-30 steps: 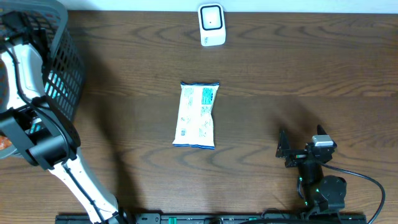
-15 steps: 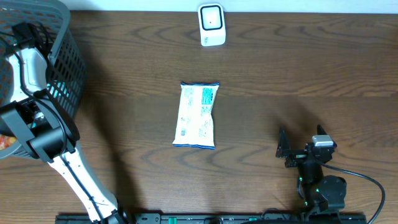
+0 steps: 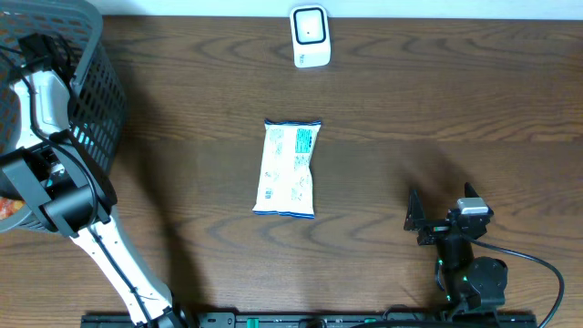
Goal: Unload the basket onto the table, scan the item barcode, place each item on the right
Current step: 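Lift the green wipes pack out and carry it toward the scanner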
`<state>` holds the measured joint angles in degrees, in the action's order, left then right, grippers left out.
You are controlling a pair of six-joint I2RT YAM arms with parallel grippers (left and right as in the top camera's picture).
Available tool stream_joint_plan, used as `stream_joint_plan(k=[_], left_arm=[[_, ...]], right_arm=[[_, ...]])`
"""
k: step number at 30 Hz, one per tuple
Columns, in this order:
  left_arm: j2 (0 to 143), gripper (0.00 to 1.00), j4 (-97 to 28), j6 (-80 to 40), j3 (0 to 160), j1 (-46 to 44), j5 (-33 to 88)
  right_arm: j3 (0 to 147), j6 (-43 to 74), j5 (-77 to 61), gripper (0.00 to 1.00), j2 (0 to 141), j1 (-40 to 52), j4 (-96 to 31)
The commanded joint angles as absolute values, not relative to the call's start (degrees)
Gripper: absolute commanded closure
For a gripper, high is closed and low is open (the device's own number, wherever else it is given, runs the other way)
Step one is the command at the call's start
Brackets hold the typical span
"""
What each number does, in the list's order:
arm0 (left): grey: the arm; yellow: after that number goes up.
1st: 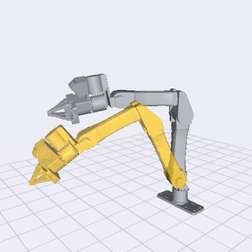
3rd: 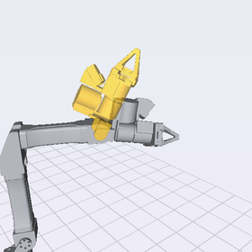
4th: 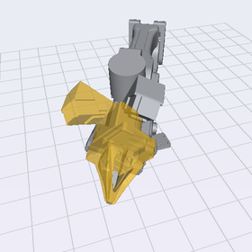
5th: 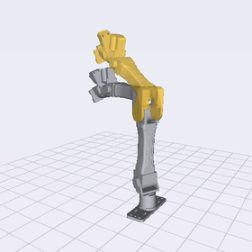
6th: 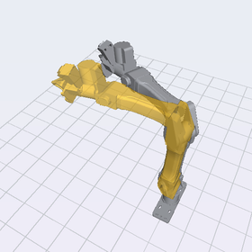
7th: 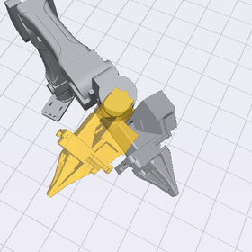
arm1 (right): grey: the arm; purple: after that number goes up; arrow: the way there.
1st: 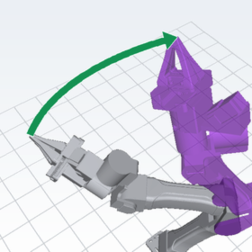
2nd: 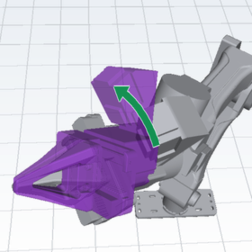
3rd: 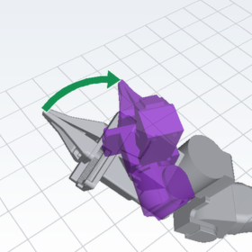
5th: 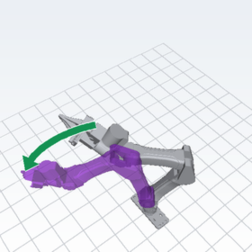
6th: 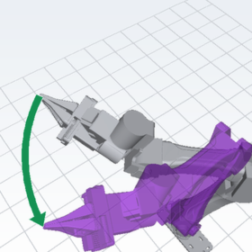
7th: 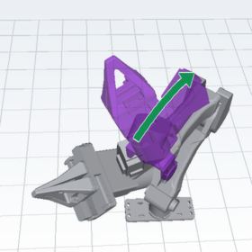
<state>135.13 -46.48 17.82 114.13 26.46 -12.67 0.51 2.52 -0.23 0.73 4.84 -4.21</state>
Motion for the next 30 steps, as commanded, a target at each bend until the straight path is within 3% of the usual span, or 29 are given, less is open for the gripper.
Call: stream_joint_plan(k=[1,8,13,20,30], left_arm=[[137.93,0.36,-47.31,17.72,113.62,26.94,-12.69],[137.93,0.36,-47.05,17.74,112.29,28.69,-9.47],[137.93,0.51,-47.42,17.26,112.29,30.20,-9.47],[137.86,0.92,-47.53,15.31,112.29,31.07,-9.47],[128.05,0.92,-49.21,8.36,113.38,30.68,-9.45]], right_arm=[[0.30,2.09,-0.34,0.01,0.38,5.30,-4.29],[0.30,2.09,-0.34,0.01,0.38,5.30,-4.29],[0.30,2.09,-0.34,0.01,0.38,5.30,-4.29],[0.30,2.09,-0.34,0.01,0.38,5.30,-4.29],[0.30,2.09,-0.34,0.01,0.38,5.30,-4.29]])
